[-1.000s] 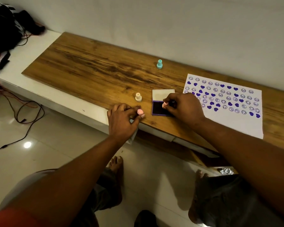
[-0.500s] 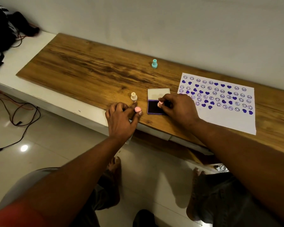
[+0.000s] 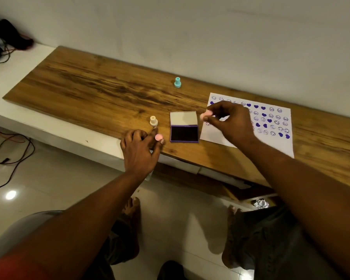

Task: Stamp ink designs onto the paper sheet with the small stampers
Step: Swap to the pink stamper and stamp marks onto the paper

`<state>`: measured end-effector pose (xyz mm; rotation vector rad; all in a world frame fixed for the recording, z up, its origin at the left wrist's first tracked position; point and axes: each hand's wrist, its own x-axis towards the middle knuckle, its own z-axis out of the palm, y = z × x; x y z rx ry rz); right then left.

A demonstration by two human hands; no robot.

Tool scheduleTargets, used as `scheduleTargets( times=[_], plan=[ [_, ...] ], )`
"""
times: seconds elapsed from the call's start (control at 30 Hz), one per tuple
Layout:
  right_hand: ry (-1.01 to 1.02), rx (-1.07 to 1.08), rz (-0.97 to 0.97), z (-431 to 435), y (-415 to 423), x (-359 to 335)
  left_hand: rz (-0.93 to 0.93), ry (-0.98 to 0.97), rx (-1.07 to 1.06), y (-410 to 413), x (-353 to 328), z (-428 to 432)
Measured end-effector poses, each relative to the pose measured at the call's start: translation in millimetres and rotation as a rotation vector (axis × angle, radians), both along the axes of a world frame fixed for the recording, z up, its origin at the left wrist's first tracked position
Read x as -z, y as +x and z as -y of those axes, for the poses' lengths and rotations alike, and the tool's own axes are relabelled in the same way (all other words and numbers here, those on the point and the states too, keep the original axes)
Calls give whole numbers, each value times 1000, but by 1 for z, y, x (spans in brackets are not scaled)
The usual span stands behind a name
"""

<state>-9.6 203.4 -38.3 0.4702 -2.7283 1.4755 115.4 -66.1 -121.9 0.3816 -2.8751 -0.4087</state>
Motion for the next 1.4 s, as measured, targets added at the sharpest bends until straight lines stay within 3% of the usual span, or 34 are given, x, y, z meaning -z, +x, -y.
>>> scheduleTargets(
  times=[0.27,0.43,0.77,1.4],
  plan=[
    [313,222,49,-111,-7,-10,-50,52,-23,6,2,-6],
    [377,253,28,-136,-1,8,-105,113,-71,6,5,-12],
    [313,206,36,-126,-5,33,-172,125,-69,4,13,-14],
    [420,263,-43,-118,-5,42,-208,101,-71,1,26,-11]
  ],
)
